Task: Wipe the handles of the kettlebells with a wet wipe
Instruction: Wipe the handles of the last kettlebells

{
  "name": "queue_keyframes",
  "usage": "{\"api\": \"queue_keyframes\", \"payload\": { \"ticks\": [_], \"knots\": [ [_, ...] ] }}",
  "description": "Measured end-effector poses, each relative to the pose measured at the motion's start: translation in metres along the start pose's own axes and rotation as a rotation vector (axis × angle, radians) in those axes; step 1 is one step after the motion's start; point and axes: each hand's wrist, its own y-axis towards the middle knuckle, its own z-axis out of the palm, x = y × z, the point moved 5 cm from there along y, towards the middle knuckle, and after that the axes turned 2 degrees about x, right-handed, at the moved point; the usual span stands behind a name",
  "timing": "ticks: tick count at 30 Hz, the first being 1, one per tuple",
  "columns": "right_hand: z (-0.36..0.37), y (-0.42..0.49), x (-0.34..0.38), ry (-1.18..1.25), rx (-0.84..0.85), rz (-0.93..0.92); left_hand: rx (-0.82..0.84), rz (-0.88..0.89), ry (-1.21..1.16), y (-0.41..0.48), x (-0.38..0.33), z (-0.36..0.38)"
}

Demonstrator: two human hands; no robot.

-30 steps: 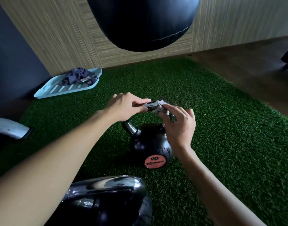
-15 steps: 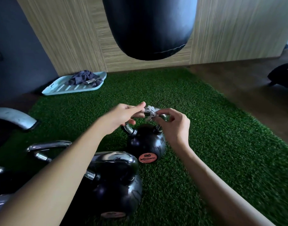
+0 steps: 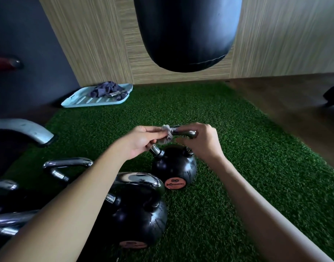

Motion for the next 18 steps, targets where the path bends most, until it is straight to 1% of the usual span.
{"api": "queue_keyframes", "payload": {
  "ticks": [2,4,6,8,11,15,18],
  "knots": [
    [-0.002,0.014,-0.016,-0.224,0.014,0.007,-0.113,0.077,0.158,-0.001,0.000,-0.010],
    [0.003,0.030,-0.029,-0.439,0.083,0.007,-0.259,0.165,0.308,0.000,-0.001,-0.019],
    [0.010,0.043,-0.037,-0.567,0.163,-0.002,-0.352,0.231,0.360,0.002,-0.003,-0.022],
    [0.013,0.050,-0.047,-0.576,0.182,-0.013,-0.365,0.319,0.395,0.007,-0.006,-0.019],
    [0.014,0.058,-0.058,-0.498,0.149,0.008,-0.367,0.469,0.523,0.015,-0.018,-0.010],
    [0.015,0.080,-0.066,-0.426,0.220,0.072,-0.351,0.635,0.753,0.035,-0.037,0.009],
    [0.015,0.091,-0.073,-0.407,0.244,0.092,-0.334,0.700,0.912,0.058,-0.048,0.022]
  ]
}}
